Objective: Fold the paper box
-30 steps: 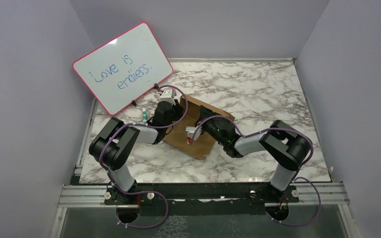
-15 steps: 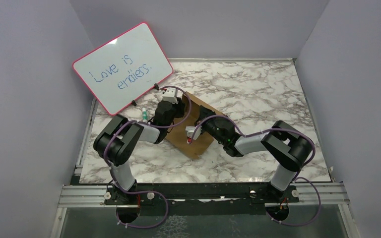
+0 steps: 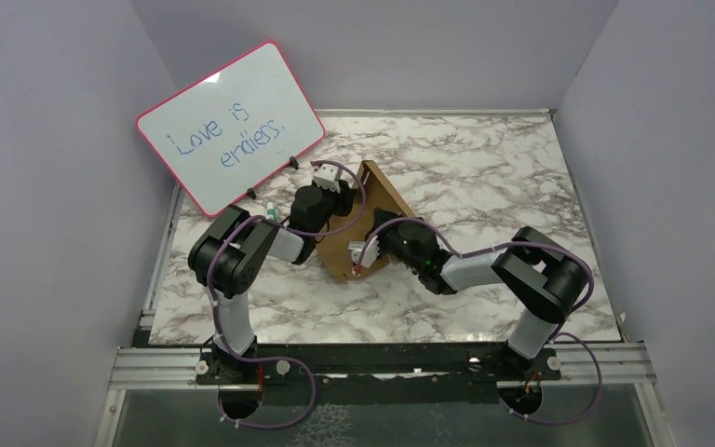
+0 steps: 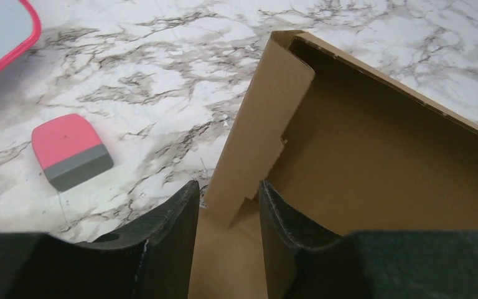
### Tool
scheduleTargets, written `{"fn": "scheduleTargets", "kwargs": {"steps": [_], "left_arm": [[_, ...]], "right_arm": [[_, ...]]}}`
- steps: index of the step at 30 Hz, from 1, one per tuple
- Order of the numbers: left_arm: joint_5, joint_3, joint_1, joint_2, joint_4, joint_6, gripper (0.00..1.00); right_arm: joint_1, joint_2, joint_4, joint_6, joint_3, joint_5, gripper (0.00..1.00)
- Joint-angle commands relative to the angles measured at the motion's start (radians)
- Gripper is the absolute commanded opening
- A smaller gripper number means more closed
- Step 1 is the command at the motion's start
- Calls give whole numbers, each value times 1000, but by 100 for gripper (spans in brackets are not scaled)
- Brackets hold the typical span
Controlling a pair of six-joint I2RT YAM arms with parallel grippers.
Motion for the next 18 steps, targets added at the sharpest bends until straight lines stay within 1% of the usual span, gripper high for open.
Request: {"fn": "scheduleTargets", "kwargs": {"steps": [1,3,5,8,11,14,16,18], "left_arm": [[182,29,42,23,80,1,42],[256,36,66,33,84,-7,41],[297,41,87,41,84,-35,41],[303,34,103,40,86,-73,41],[290,11,104,22,85,-101,41],[266,-22,105,-18,79,-139,41],[254,-36,105,-43,42,-158,42],[245,-36,104,-62,-17,-168,41]], "right_arm": [[2,6,-128,43,-16,-35,1],[3,1,-132,43,-14,-36,1],[1,-4,-146,52,-11,-38,1],[1,-30,-176,102,-3,-42,2],[2,-76,-212,178,7,-42,7],[0,-129,-333,364,83,10,18],[-16,-147,-443,543,177,65,28],[-41,-151,-546,725,258,136,33]]}}
